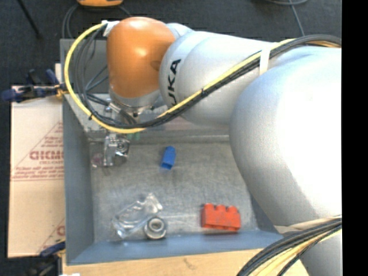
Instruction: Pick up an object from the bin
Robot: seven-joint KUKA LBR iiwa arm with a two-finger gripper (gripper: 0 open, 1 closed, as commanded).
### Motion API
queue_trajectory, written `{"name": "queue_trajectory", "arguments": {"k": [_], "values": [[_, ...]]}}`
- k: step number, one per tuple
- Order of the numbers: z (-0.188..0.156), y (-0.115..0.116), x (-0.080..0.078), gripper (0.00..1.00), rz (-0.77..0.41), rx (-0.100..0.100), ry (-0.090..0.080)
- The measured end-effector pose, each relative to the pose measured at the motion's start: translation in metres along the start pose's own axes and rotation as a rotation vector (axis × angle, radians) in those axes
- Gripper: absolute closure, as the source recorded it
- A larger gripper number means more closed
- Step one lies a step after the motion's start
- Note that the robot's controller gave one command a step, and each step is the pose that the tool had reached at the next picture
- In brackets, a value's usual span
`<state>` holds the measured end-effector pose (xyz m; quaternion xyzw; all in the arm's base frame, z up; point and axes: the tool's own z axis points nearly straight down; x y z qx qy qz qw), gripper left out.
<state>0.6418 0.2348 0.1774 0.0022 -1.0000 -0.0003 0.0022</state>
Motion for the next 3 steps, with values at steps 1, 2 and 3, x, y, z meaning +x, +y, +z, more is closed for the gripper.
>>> {"name": "queue_trajectory", "arguments": {"k": [1,2,3], "values": [[0.099,-0.014,-0.012,0.0,-0.104,0.003,-0.002],[0.093,-0.012,-0.013,1.0,-0.1,-0.002,-0.009],[-0.07,-0.017,0.001,1.0,-0.116,-0.002,-0.018]]}}
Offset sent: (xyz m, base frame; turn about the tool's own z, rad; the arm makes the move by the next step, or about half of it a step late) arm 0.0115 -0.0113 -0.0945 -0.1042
